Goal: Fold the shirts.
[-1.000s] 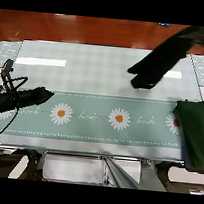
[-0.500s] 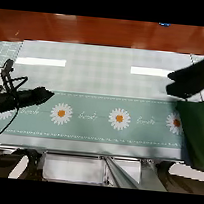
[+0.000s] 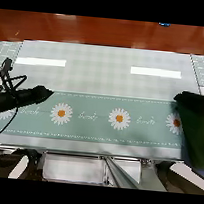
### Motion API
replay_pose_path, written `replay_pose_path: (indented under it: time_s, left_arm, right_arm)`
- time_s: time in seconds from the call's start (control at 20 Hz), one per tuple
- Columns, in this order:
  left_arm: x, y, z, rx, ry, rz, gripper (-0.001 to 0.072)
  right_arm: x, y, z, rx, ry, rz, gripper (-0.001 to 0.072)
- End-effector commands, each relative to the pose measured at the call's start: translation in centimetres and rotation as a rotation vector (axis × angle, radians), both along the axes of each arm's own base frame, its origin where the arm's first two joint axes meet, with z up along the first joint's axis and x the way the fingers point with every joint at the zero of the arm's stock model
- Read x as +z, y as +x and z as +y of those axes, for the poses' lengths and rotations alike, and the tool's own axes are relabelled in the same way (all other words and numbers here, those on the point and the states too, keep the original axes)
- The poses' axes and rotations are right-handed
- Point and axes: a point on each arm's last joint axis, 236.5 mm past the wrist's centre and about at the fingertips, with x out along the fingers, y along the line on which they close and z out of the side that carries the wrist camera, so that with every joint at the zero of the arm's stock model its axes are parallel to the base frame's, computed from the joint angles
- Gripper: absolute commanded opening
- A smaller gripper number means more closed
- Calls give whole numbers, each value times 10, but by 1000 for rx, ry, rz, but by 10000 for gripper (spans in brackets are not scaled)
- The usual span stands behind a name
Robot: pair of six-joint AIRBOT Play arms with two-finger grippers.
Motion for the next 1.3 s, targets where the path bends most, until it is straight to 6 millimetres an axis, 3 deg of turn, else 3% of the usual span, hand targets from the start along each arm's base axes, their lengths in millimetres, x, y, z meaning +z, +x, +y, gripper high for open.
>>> replay_pose_path:
  time_s: [0.0, 0.15, 0.2, 0.25, 0.4, 0.5, 0.6, 0.65, 0.7, 0.75, 0.85, 0.95, 1.0, 1.05, 1.1, 1.15, 1.25]
  left_arm:
    - [4, 8, 4, 26, 4, -32, 17]
    - [8, 14, 8, 48, 8, -61, 17]
    - [9, 15, 9, 47, 13, -68, 16]
    - [9, 16, 10, 45, 20, -77, 17]
    - [19, 31, 19, 87, 38, -143, 17]
    - [40, 43, 23, 106, 37, -199, 17]
    - [80, 55, 22, 105, 27, -278, 17]
    - [106, 61, 22, 102, 32, -334, 16]
    - [131, 68, 22, 94, 42, -387, 16]
    - [159, 75, 19, 84, 40, -433, 16]
    - [204, 88, 3, 24, 32, -488, 16]
    - [230, 102, -31, -87, 19, -497, 15]
    - [227, 109, -52, -159, 30, -469, 15]
    - [212, 114, -71, -234, 62, -416, 15]
    - [180, 117, -87, -298, 110, -314, 15]
    - [142, 117, -95, -343, 179, -207, 15]
    - [54, 113, -80, -346, 388, 30, 16]
  right_arm:
    - [-42, -67, 13, -180, 81, 144, 27]
    - [-63, -91, 26, -203, 111, 231, 29]
    - [-67, -100, 25, -235, 106, 273, 194]
    - [-68, -104, 23, -252, 98, 292, 413]
    - [-68, -99, 16, -276, 77, 266, 414]
    - [-63, -83, 6, -305, 49, 195, 413]
    - [-44, -45, -8, -340, 25, 24, 399]
    - [-27, -12, -13, -346, 25, -131, 308]
    - [1, 31, -16, -323, 28, -337, 150]
    - [33, 76, -9, -240, 24, -541, 37]
    - [86, 146, 30, -45, -5, -810, 27]
    - [102, 199, 109, 227, -56, -903, 27]
    - [93, 218, 161, 390, -89, -886, 27]
    - [68, 227, 210, 552, -130, -814, 27]
    - [33, 228, 249, 689, -174, -696, 27]
    - [-7, 223, 277, 825, -248, -549, 27]
    - [-86, 207, 287, 987, -404, -212, 25]
